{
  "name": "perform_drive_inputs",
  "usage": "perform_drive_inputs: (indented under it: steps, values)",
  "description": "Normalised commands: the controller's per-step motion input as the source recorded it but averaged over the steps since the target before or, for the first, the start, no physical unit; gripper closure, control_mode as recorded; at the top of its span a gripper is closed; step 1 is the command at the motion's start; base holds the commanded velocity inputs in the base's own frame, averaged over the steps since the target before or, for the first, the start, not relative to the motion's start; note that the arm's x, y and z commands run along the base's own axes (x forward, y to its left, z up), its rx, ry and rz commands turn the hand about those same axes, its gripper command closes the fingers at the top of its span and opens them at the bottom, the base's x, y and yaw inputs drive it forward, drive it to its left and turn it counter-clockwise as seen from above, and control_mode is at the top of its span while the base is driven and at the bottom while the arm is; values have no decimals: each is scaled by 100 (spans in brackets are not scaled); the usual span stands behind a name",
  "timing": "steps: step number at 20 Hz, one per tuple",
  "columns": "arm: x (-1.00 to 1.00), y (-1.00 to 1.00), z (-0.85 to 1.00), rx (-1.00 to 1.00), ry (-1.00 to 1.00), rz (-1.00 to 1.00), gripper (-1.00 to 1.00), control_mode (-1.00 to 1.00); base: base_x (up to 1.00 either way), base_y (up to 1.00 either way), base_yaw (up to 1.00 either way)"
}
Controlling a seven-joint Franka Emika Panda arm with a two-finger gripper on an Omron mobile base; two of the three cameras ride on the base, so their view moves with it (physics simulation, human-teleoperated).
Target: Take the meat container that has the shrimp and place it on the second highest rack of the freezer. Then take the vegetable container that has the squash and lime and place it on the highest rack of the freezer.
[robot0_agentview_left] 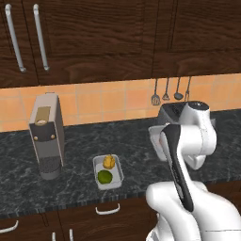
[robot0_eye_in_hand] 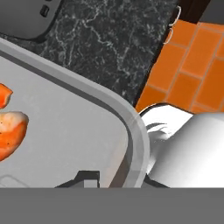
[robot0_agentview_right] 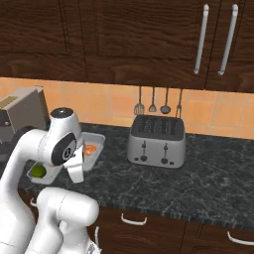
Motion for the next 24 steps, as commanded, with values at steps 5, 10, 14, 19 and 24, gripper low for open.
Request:
perform_drive_inputs:
  steps: [5, 10, 14, 19, 24]
  values:
    - [0, 3, 66, -2, 2, -3, 100, -100, 0, 0, 0]
    - [-50, -5, 36, 0, 3, 0, 100, -100, 0, 0, 0]
    - [-63, -14, 9, 0, 0, 0, 100, -100, 0, 0, 0]
    - [-19, -12, 18, 0, 0, 0, 100, -100, 0, 0, 0]
    - [0, 0, 24, 0, 0, 0, 100, -100, 0, 0, 0]
